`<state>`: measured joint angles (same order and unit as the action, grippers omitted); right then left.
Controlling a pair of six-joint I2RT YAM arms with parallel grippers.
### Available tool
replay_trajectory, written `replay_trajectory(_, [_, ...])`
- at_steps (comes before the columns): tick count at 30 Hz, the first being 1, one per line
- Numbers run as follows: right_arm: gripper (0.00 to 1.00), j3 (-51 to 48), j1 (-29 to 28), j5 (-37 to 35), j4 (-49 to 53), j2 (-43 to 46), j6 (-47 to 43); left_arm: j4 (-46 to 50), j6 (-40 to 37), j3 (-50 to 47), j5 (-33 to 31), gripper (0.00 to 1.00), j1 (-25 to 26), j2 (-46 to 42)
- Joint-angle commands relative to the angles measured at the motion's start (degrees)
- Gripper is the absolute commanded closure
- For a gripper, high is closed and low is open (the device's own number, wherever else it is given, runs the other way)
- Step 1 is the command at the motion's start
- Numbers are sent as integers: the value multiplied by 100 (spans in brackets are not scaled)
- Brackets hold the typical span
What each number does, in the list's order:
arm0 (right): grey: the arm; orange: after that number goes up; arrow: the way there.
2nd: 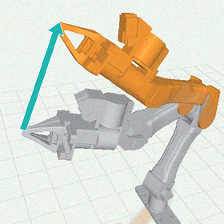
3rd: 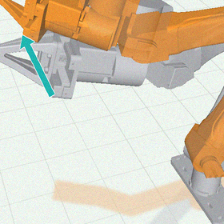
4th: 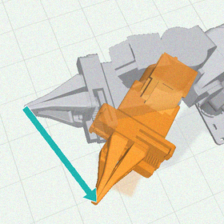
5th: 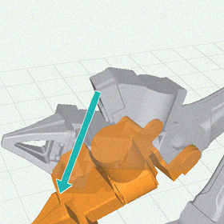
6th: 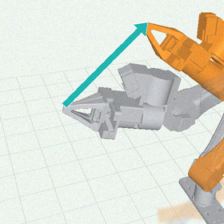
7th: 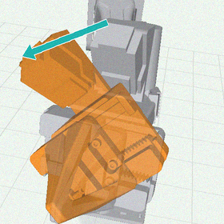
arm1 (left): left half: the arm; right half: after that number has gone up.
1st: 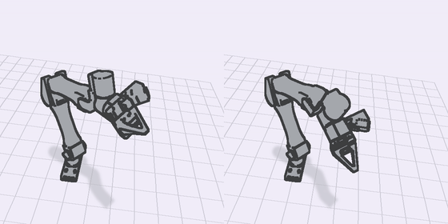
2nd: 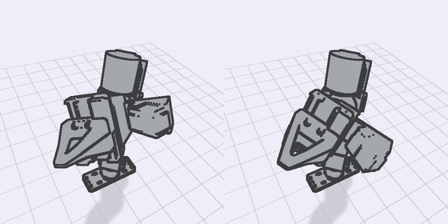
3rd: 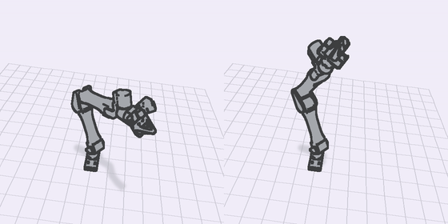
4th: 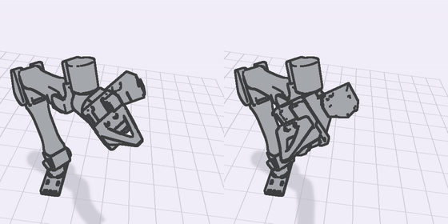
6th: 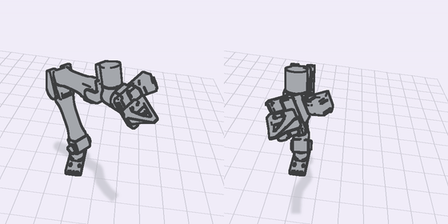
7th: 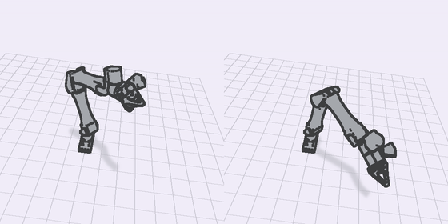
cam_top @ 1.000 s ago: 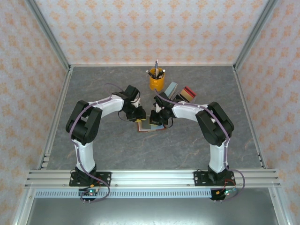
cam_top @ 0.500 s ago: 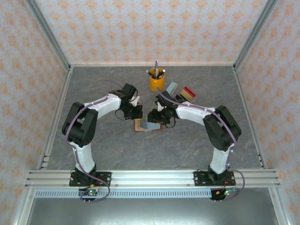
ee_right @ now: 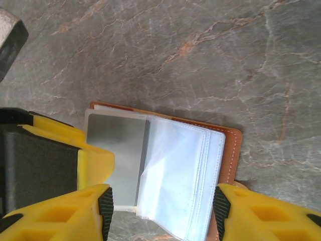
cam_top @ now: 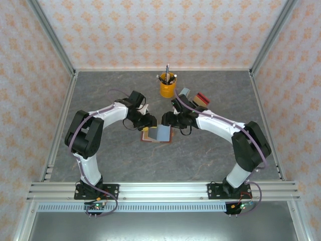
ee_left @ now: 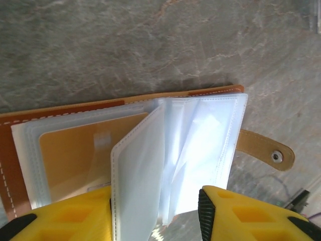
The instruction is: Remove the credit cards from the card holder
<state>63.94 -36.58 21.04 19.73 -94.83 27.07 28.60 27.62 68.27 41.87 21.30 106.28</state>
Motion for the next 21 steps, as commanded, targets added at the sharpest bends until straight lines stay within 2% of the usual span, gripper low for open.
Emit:
replay_trajectory(1, [43,-66,2,-461,145,253,61,-415,263,-48,416,53,121,-169])
replay_trajectory(11, [44,-109,2,-1001,207,493,151,-794,778,114,603,49,430,-117])
replay_trajectory(16, [45,-240,2,-1552,233,766,274,-1011,1014,201,538,47,576,95])
replay_trajectory(21, [46,-278,1,-1693,311,854,247,-892,1033,245,252,48,572,144])
